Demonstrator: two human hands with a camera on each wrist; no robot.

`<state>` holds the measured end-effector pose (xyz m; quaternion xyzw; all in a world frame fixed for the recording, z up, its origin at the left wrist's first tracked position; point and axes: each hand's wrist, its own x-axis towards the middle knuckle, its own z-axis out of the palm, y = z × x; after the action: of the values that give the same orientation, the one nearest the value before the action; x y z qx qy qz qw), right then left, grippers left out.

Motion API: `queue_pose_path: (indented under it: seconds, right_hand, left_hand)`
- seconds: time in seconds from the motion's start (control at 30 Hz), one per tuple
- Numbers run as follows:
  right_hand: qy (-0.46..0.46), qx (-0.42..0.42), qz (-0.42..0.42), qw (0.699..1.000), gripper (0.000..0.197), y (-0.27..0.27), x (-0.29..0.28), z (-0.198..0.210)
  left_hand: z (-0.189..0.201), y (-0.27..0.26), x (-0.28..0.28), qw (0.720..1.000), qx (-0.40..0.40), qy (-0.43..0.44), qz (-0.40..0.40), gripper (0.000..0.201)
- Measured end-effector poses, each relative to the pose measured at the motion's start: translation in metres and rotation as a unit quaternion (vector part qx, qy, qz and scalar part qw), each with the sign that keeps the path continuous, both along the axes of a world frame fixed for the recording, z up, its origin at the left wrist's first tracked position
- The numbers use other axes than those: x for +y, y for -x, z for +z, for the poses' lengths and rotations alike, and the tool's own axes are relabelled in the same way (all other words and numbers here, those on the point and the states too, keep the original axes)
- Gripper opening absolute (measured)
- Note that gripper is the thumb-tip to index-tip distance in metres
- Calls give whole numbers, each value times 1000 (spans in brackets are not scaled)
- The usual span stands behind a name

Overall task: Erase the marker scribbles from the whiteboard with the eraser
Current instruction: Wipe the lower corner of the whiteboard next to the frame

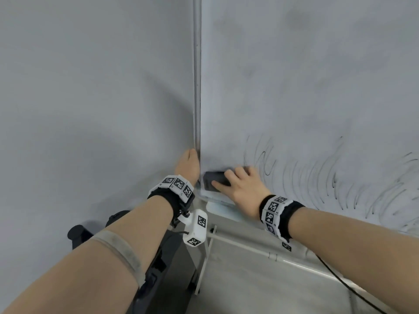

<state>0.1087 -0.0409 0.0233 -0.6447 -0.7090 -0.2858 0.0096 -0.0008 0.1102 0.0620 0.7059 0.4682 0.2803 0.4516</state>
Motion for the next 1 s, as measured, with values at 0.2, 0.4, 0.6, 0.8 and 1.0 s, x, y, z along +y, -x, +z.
queue_pose_path:
  seconds: [0.2,0.4,0.6,0.8,1.0]
  right_hand:
    - [-202,49,-87,974,64,-49,-31,142]
    - [-227,35,-54,972,59,-64,-49,145]
    - [-70,22,-12,997,61,-41,-56,2]
    - [46,-16,-20,999,56,-24,-67,-55]
    - [-92,6,-32,995,70,-47,-51,39]
  left_hand:
    - [27,-3,-9,998,-60,6,8,31]
    - [22,-17,-23,997,-27,-12,68,28]
    - [5,-25,-14,993,-32,-59,99,35]
    - [0,-21,-8,992,-36,-72,97,34]
    - [13,-23,-16,994,-37,-67,76,37]
